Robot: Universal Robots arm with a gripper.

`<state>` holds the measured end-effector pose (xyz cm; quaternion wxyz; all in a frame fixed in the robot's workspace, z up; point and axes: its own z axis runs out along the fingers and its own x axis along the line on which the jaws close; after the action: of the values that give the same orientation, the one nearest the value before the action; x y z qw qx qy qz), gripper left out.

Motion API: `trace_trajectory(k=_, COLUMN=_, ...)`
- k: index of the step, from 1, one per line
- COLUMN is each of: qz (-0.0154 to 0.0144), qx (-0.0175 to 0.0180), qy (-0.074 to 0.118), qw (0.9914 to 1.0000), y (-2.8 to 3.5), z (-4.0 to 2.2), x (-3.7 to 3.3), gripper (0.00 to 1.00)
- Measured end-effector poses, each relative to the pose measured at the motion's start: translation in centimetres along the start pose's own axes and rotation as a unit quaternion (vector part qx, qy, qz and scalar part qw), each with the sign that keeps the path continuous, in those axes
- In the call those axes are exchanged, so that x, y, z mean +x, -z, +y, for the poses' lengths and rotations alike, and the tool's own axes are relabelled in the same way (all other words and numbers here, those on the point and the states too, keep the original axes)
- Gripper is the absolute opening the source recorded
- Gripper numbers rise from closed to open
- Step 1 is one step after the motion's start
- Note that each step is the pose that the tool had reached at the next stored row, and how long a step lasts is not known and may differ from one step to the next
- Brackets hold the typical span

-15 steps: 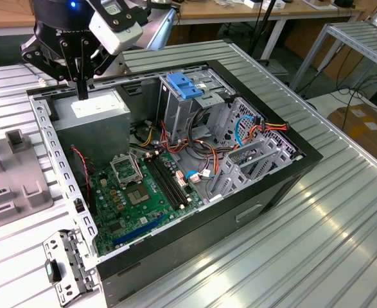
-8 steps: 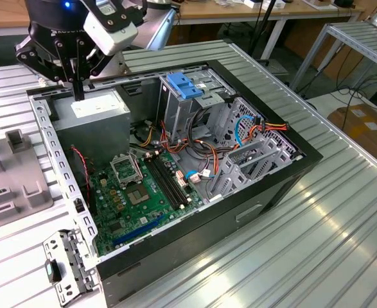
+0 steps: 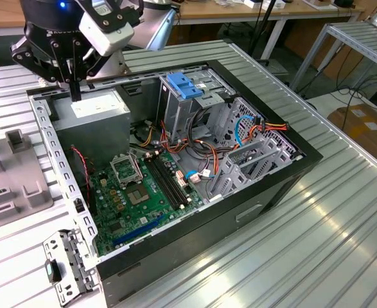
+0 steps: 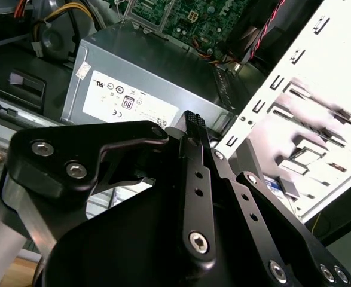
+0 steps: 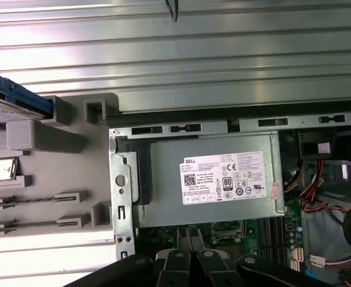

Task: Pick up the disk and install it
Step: 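Reach for the disk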

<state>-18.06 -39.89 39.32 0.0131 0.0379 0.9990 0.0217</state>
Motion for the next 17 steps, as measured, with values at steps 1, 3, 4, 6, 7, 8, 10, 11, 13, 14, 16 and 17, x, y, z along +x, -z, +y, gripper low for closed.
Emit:
trace_trajectory(k=1, qz=0.0, qx=0.0, qy=0.0, qw=1.0, y=0.0, z=-0.01, x=0.08, gripper=0.11)
trace_trajectory(k=3, qz=0.0, qx=0.0, qy=0.0, qw=1.0, y=0.0, z=-0.02, x=0.2, gripper=0.11)
trace_trajectory(k=4, qz=0.0, qx=0.0, qy=0.0, qw=1.0, y=0.01, z=-0.02, x=0.26, gripper=0.11)
trace_trajectory(k=6, qz=0.0, qx=0.0, qy=0.0, qw=1.0, y=0.01, z=-0.03, x=0.38, gripper=0.11)
trace_trajectory(k=7, qz=0.0, qx=0.0, qy=0.0, qw=1.0, y=0.01, z=-0.03, x=0.45, gripper=0.11)
trace_trajectory(k=8, qz=0.0, qx=0.0, qy=0.0, qw=1.0, y=0.01, z=-0.04, x=0.51, gripper=0.11)
trace_trajectory(k=10, qz=0.0, qx=0.0, qy=0.0, qw=1.0, y=0.01, z=-0.05, x=0.67, gripper=0.11)
trace_trajectory(k=11, qz=0.0, qx=0.0, qy=0.0, qw=1.0, y=0.02, z=-0.06, x=0.74, gripper=0.11)
trace_trajectory(k=13, qz=0.0, qx=0.0, qy=0.0, qw=1.0, y=0.01, z=-0.07, x=0.88, gripper=0.11)
trace_trajectory(k=14, qz=0.0, qx=0.0, qy=0.0, qw=1.0, y=0.02, z=-0.07, x=0.94, gripper=0.11)
trace_trajectory(k=16, qz=0.0, qx=0.0, qy=0.0, qw=1.0, y=0.02, z=-0.08, x=1.08, gripper=0.11)
trace_trajectory(k=17, qz=0.0, qx=0.0, qy=0.0, qw=1.0, y=0.03, z=-0.09, x=1.15, gripper=0.11)
